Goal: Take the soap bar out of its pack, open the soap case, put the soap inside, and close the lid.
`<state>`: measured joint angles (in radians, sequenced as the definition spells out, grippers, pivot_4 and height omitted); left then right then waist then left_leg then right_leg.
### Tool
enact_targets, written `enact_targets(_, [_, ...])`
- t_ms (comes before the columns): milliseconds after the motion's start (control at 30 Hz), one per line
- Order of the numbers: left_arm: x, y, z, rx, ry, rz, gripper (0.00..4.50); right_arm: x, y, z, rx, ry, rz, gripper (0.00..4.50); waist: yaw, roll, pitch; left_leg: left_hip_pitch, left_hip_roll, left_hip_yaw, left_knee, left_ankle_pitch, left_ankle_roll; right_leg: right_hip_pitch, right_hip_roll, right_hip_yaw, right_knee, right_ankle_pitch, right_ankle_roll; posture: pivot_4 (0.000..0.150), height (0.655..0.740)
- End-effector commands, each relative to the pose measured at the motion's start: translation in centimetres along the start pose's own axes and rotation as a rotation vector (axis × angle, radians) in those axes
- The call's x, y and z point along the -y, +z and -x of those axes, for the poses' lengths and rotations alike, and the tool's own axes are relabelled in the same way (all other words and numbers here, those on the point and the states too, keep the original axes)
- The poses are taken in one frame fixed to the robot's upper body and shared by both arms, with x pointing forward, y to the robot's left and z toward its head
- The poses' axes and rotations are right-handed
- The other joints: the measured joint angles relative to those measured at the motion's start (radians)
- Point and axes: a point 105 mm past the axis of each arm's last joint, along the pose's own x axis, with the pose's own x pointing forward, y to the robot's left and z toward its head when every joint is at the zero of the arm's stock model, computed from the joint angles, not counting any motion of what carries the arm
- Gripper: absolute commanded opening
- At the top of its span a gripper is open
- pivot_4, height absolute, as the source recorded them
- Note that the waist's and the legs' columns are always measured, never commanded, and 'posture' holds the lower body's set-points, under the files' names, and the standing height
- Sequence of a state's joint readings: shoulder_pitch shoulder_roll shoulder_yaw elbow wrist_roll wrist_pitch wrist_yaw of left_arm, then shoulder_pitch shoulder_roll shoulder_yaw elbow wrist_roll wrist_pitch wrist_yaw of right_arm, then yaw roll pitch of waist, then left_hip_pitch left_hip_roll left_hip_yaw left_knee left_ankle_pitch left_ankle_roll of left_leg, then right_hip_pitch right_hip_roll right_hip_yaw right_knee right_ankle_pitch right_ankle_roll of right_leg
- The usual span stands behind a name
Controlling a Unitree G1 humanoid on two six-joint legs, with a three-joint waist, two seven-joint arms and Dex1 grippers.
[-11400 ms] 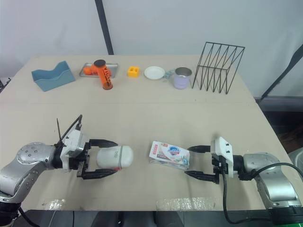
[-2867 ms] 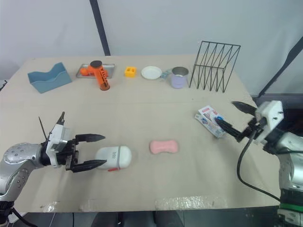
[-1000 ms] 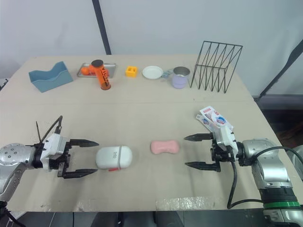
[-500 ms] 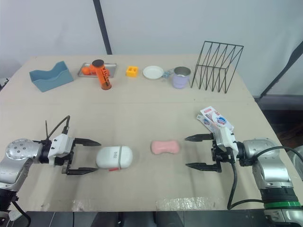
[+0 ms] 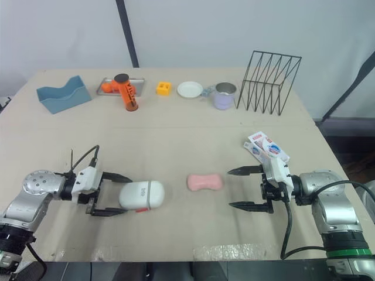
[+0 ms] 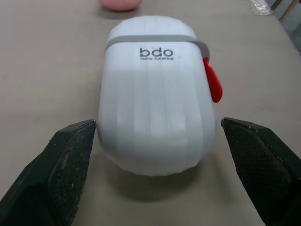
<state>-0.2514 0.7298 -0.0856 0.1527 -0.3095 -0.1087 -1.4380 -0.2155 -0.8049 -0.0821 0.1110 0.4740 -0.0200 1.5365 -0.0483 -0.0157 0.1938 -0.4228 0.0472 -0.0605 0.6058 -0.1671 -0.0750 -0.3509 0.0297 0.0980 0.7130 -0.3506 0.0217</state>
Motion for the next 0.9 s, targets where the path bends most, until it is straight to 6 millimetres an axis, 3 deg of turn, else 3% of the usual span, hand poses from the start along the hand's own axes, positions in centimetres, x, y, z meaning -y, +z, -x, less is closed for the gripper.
enact_targets(33, [-0.15,0.05,0.0,-0.008,0.011,-0.025,4.5,0.03,0.8,0.11,-0.003,0.002,0.038,4.48,0.0,0.0,0.0,0.0,0.0,0.0,0.0,0.0,0.0,0.0,0.0,0.0,0.0,0.0,0.0,0.15,0.74])
enact_targets(900, [-0.36,-0.25,-0.72,-0.005,0.03,-0.029,4.5,0.21,1.25,-0.24,-0.001,-0.007,0.044,4.48,0.0,0.0,0.0,0.0,0.0,0.0,0.001,0.0,0.0,0.0,0.0,0.0,0.001,0.0,0.0,0.15,0.74])
